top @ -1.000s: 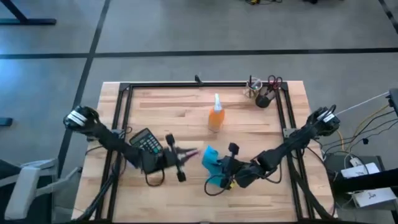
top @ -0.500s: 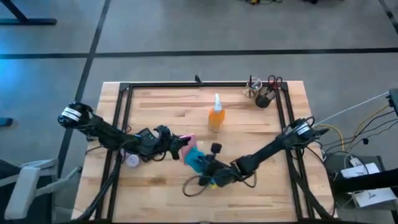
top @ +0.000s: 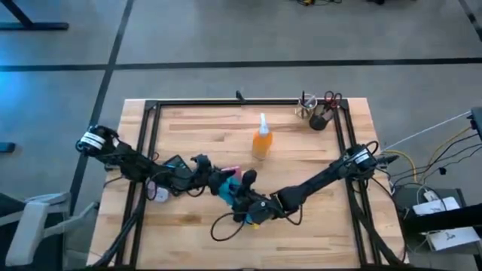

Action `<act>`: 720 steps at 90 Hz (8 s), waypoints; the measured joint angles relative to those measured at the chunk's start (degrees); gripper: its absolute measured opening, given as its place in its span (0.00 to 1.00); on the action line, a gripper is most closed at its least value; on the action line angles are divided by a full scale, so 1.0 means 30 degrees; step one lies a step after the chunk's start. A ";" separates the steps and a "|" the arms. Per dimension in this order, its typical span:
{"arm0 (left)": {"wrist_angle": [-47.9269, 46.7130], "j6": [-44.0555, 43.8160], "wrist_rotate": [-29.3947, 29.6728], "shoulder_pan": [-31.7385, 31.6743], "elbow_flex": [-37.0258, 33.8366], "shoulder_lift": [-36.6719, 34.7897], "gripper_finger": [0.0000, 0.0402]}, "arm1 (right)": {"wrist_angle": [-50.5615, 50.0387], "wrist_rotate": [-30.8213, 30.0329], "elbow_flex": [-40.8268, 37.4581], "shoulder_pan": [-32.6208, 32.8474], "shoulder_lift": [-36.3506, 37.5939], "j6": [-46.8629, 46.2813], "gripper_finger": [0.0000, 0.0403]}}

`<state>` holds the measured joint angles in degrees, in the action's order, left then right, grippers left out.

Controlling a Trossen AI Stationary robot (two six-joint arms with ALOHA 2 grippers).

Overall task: Apply microfiber cloth
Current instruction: Wipe the pink cellphone with the blue microfiber cloth

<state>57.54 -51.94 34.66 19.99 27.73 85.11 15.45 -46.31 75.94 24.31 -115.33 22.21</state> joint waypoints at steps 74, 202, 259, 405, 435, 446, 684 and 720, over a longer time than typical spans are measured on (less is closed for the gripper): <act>0.0304 -0.1432 0.0572 0.0667 -0.0036 -0.0281 0.05 | -0.1487 -0.8080 -0.0072 0.0147 0.1143 0.4968 0.00; -0.0365 0.3082 -0.1207 0.2569 -0.0004 -0.0230 0.05 | -0.3744 0.2735 -0.0109 -0.0572 0.4012 -0.0094 0.00; -0.0708 0.7580 0.3131 0.2464 0.0488 -0.0245 0.05 | -0.3500 0.6443 -0.0066 -0.1674 0.5637 -0.8961 0.00; 0.2439 1.2667 0.7430 0.5156 0.0254 -0.1005 0.05 | -0.3901 0.8173 -0.0612 0.0367 0.0934 -1.3053 0.00; 0.2280 1.0961 0.7038 0.5091 0.0240 -0.0959 0.05 | -0.0624 0.5146 -0.0582 0.0197 0.0948 -0.9214 0.00; 0.2312 1.0760 0.7091 0.5060 0.0240 -0.0863 0.05 | 0.0610 0.1695 -0.0248 0.0038 0.0948 -0.5834 0.00; -0.0993 0.6895 0.1484 0.5332 0.0918 -0.2454 0.05 | -0.3125 -0.2064 -0.2103 0.2106 0.1630 0.6258 0.00; -0.4081 0.5112 0.2635 0.2544 0.0852 -0.2387 0.05 | -0.0500 0.4950 -0.2244 -0.0270 0.5177 0.7753 0.00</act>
<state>45.30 -36.60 42.57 27.62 30.28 77.95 13.95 -31.46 69.21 23.50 -99.80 45.47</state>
